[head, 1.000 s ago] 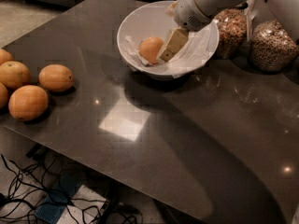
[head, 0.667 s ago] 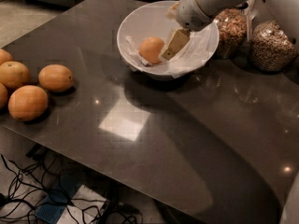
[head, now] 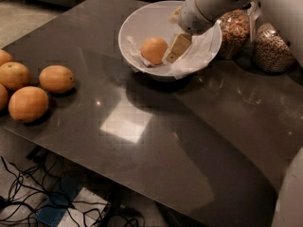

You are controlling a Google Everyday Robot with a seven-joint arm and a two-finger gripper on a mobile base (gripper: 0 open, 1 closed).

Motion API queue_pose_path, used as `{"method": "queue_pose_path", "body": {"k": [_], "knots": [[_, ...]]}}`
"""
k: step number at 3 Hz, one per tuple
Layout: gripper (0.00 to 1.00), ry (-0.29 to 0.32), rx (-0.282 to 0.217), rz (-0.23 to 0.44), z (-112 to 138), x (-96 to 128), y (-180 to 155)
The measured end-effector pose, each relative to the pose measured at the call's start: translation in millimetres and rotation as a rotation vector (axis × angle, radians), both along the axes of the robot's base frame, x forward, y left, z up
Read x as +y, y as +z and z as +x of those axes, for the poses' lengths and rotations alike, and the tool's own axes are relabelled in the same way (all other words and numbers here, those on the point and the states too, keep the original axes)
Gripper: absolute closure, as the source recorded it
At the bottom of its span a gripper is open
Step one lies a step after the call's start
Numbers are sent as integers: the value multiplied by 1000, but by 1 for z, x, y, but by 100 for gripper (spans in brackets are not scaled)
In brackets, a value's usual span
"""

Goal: Pick orange from white bowl

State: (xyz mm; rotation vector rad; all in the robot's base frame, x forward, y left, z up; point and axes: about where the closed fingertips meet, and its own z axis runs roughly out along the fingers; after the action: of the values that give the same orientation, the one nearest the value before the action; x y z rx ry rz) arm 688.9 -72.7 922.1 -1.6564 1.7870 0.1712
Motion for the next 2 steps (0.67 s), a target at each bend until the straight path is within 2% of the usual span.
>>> {"method": "queue_pose_path", "body": {"k": [1,2], "knots": [[24,-4,7,-1,7,3,-12],[33,17,31,14,14,22,-33]]}}
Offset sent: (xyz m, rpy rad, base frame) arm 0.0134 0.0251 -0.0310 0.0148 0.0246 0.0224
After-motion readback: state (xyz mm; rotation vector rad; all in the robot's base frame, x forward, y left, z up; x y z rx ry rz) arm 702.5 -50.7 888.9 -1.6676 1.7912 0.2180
